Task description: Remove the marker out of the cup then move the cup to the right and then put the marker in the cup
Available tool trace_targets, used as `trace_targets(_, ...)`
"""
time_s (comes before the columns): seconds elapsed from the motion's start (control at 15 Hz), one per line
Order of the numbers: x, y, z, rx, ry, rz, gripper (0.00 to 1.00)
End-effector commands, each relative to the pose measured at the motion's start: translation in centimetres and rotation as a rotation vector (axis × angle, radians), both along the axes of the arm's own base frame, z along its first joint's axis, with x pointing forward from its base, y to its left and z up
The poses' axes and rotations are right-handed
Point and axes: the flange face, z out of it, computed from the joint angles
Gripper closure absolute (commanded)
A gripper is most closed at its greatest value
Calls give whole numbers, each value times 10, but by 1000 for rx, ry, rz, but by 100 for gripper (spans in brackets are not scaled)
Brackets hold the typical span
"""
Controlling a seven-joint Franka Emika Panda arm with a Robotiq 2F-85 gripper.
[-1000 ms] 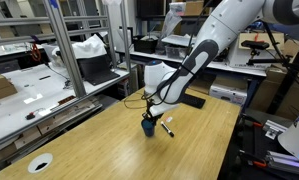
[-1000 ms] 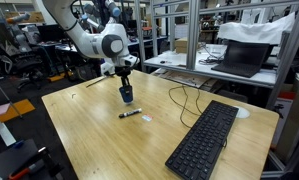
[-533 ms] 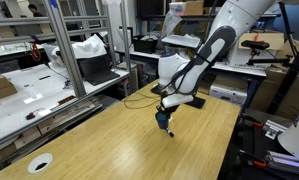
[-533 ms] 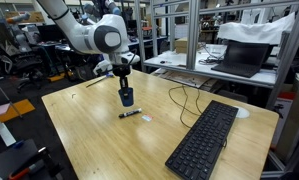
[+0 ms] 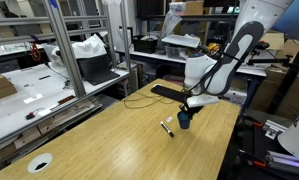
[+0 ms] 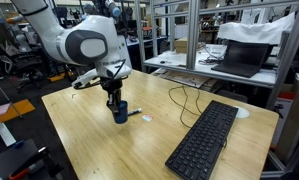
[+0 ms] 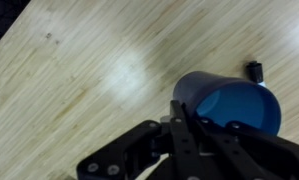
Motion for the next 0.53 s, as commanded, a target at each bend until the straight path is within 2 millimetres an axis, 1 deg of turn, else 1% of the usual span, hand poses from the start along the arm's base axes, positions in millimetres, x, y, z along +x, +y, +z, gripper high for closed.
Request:
trace_targets(0.0,-22,-24,1,10,-87,-61,99)
trace_targets(0.2,-28,-41,-10,4,-125,-112,99)
trace_targets(0.47,-25,-53,-15,14,-159,-188,99)
